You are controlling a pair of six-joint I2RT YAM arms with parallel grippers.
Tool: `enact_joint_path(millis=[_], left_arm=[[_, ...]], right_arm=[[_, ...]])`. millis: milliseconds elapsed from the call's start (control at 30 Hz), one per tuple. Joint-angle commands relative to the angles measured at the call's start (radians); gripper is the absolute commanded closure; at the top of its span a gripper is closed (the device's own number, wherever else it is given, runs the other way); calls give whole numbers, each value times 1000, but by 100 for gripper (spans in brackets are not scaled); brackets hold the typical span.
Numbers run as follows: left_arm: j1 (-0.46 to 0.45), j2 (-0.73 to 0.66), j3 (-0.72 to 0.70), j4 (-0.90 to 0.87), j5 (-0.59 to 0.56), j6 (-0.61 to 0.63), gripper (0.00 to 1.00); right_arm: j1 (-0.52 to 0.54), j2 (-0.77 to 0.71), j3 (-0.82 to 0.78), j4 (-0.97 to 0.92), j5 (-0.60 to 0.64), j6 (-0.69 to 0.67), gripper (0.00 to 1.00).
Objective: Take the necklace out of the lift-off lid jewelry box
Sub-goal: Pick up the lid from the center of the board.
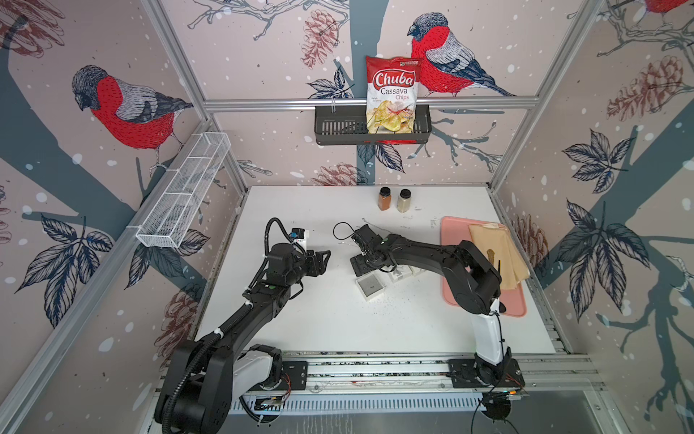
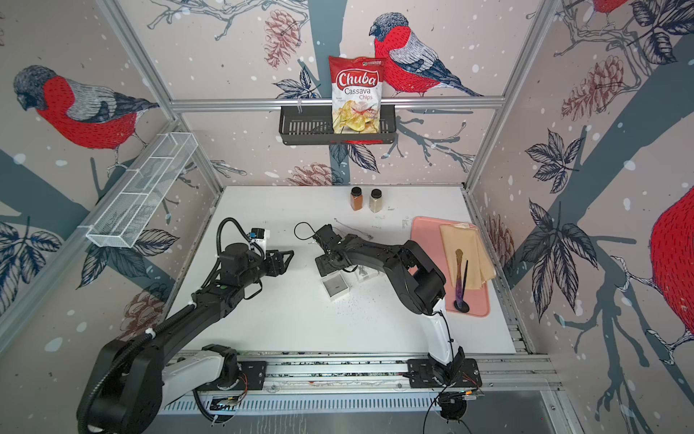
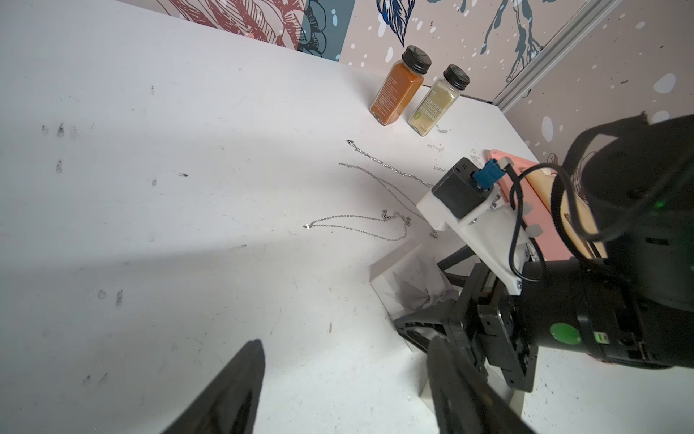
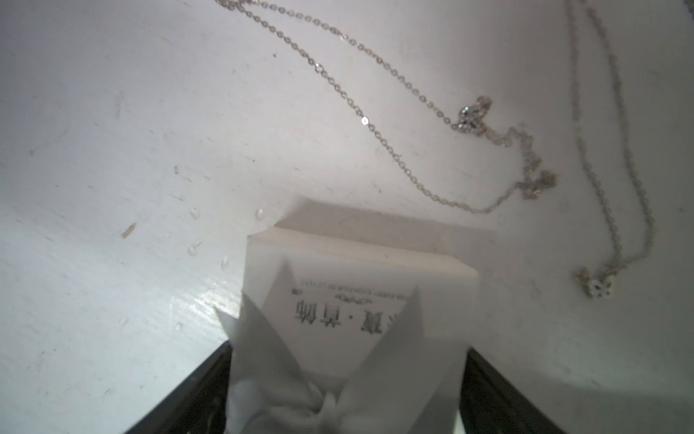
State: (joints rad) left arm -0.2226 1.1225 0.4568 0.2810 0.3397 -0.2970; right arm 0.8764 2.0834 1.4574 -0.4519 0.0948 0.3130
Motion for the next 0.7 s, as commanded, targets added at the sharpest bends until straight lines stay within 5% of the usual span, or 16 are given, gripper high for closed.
enact_joint_path(millis=[0,667], left_arm=[[0,3,-3,30,0,10,27],[0,9,2,42,-25,-1,27]], right_arm=[[0,2,5,-17,11,-1,14],[-15,-196,-89,2,-130,-99,22]])
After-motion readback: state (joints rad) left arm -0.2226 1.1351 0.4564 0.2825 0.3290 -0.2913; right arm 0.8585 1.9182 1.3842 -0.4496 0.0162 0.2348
